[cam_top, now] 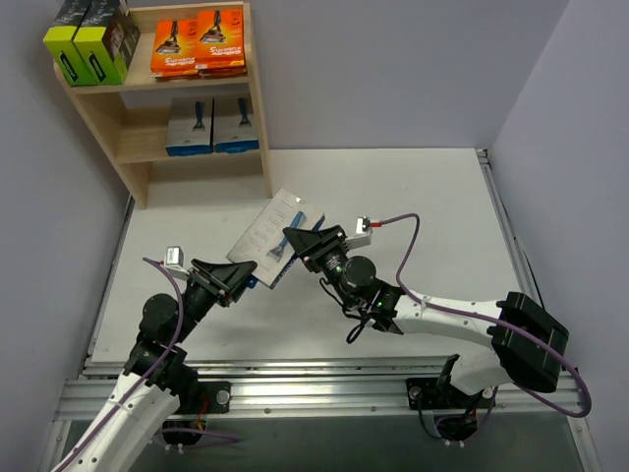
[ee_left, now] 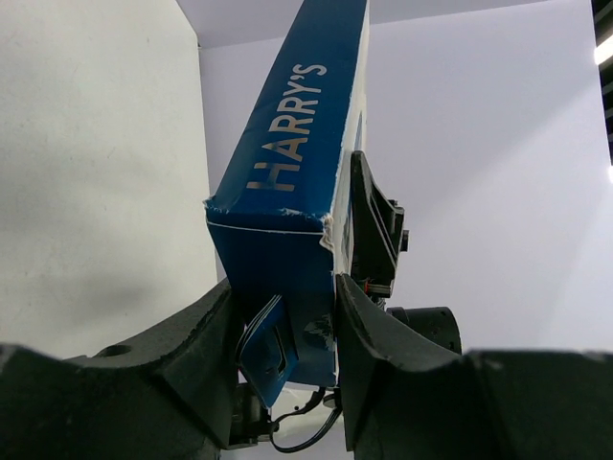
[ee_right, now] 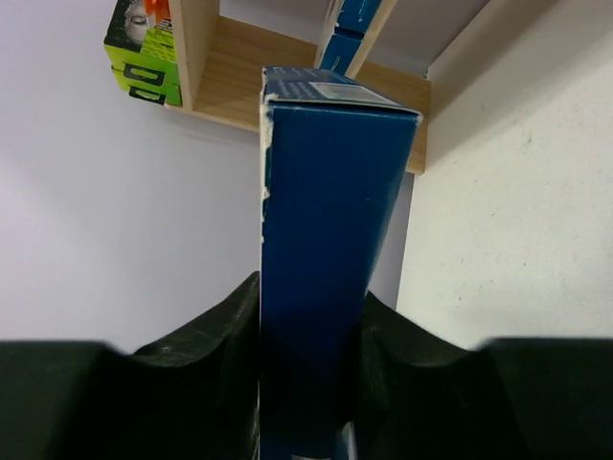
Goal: Place and organize the shaving razors onto the shelf
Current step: Pass the shaving razor from the right arm to the left
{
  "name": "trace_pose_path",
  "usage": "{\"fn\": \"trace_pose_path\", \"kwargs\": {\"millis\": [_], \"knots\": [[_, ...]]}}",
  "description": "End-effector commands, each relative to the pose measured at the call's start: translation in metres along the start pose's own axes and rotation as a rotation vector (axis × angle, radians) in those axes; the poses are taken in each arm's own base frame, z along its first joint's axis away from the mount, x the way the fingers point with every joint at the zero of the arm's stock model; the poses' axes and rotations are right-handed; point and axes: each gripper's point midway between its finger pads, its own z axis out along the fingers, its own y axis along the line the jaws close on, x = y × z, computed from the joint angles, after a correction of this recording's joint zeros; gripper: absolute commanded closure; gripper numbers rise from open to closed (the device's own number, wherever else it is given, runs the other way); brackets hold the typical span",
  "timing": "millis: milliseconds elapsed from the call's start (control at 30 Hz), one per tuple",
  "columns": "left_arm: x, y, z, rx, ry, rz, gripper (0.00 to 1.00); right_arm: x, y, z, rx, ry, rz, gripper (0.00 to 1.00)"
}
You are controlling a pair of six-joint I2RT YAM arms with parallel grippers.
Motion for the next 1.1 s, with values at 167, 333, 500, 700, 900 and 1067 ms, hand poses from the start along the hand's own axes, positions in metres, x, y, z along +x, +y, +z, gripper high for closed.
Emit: {"fn": "trace_pose_path", "kwargs": {"millis": [167, 333, 500, 700, 900, 1067], "knots": [[-0.017, -0.011, -0.008, -0.003, -0.068, 0.053, 0.98, -0.019, 0.017, -0.001, -0.046, -0.007, 0.060, 0.13], [-0.040, -0.003, -0.017, -0.121, -0.146, 0.128, 0.98, -0.030, 0.007, -0.008, -0.016, -0.014, 0.051, 0.04], [-0.057, -0.001, -0.016, -0.169, -0.179, 0.168, 0.98, -0.044, -0.005, -0.025, 0.023, -0.031, 0.039, 0.01], [-0.070, -0.024, -0.011, -0.173, -0.201, 0.246, 0.98, -0.071, -0.032, -0.054, 0.105, -0.071, -0.003, 0.00], [-0.088, -0.059, -0.017, -0.220, -0.265, 0.354, 0.98, -0.099, -0.066, -0.083, 0.178, -0.117, -0.021, 0.00], [-0.116, -0.076, -0.025, -0.307, -0.363, 0.450, 0.98, -0.109, -0.074, -0.091, 0.191, -0.095, -0.055, 0.00]]}}
